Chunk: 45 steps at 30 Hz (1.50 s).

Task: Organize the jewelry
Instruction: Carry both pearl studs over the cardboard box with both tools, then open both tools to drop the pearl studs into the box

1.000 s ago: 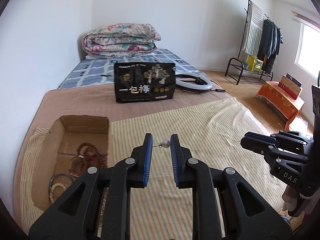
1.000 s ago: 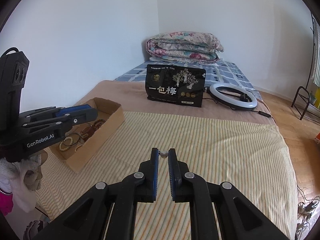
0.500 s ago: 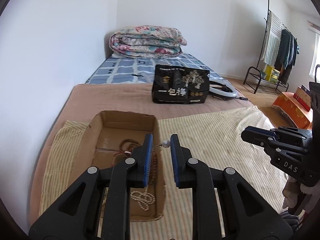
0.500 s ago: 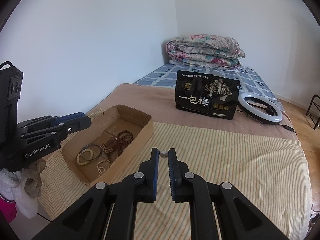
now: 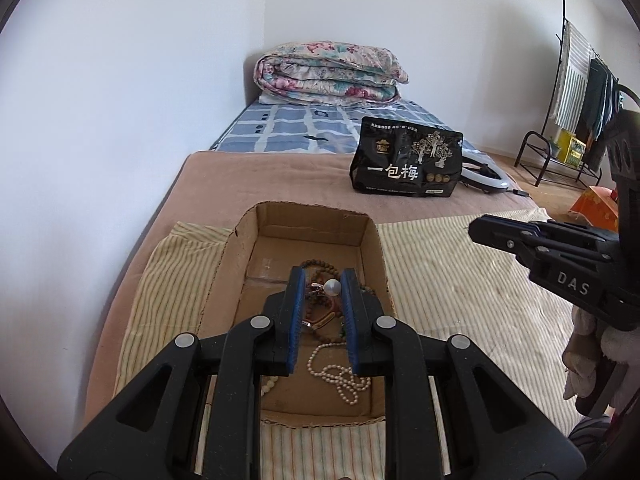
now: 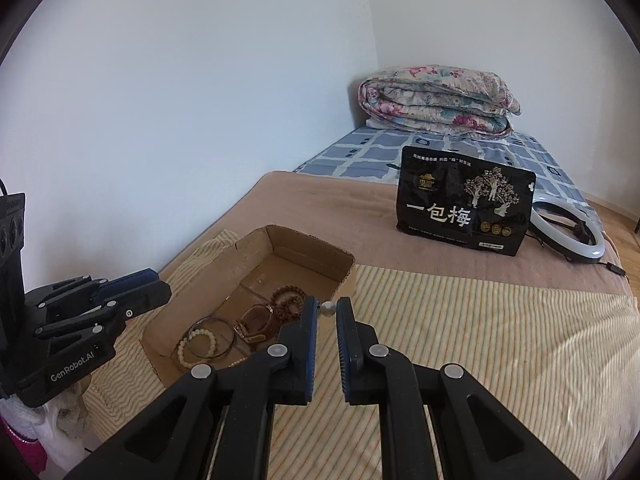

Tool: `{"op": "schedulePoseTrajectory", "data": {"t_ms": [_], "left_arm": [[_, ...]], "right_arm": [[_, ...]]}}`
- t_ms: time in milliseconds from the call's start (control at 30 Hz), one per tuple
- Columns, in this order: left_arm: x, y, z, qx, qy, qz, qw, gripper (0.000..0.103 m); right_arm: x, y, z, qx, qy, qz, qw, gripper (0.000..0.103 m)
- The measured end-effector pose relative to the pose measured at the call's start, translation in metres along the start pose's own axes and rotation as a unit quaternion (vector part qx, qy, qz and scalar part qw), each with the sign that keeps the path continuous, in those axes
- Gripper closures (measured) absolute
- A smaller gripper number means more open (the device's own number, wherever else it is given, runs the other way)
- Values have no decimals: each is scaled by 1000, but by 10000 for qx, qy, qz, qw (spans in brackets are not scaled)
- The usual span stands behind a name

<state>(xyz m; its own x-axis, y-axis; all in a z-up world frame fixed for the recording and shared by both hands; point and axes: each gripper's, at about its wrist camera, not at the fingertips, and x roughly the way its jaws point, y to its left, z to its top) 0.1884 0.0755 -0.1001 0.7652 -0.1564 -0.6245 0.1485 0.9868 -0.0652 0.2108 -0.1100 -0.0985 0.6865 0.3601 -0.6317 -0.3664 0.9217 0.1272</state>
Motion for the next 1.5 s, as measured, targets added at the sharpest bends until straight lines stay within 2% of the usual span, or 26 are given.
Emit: {"op": "schedulePoseTrajectory", "data": {"t_ms": [467,867,933,967,1033,1067,1100,1133,1167,1267,1333,1400,1500], "left_arm": [[11,12,-3,-104,81,31,9999,86],[23,17,-5,-153,204,28,9997,86],[23,17,-5,-156,195,34,9997,86],[24,17,-5,-154,203,40,9997,86],[24,16,-5,-131,217,56,9997,86],[26,17,-7,-119,227,72,9996,82],[26,18,-7,-114,229,77,9996,68],[26,19,-8,-122,208,81,9997,60],[26,19,-9,-136,178,87,9997,49],[25,20,-11,-136,147,111,9997,48],[25,20,-11,-141,171,131,9997,45],[23,21,-11,-174,150,145,9996,36],[20,23,-11,-243,103,140,9996,34]], "right_arm": [[52,14,19,-22,144,195,9997,96],[82,20,21,-114,323,259,9991,95],[84,21,21,-128,334,219,9991,83],[84,20,21,-120,327,197,9992,70],[83,20,21,-90,302,179,9993,68],[83,20,22,-83,299,179,9994,65],[83,20,22,-85,302,145,9994,54],[82,20,22,-89,293,98,9995,47],[81,20,23,-87,259,64,9996,35],[77,20,24,-64,140,0,9999,14],[74,21,24,-64,85,-57,9999,10],[74,22,25,-64,94,-86,9999,4],[74,22,25,-69,101,-90,9999,2]]}}
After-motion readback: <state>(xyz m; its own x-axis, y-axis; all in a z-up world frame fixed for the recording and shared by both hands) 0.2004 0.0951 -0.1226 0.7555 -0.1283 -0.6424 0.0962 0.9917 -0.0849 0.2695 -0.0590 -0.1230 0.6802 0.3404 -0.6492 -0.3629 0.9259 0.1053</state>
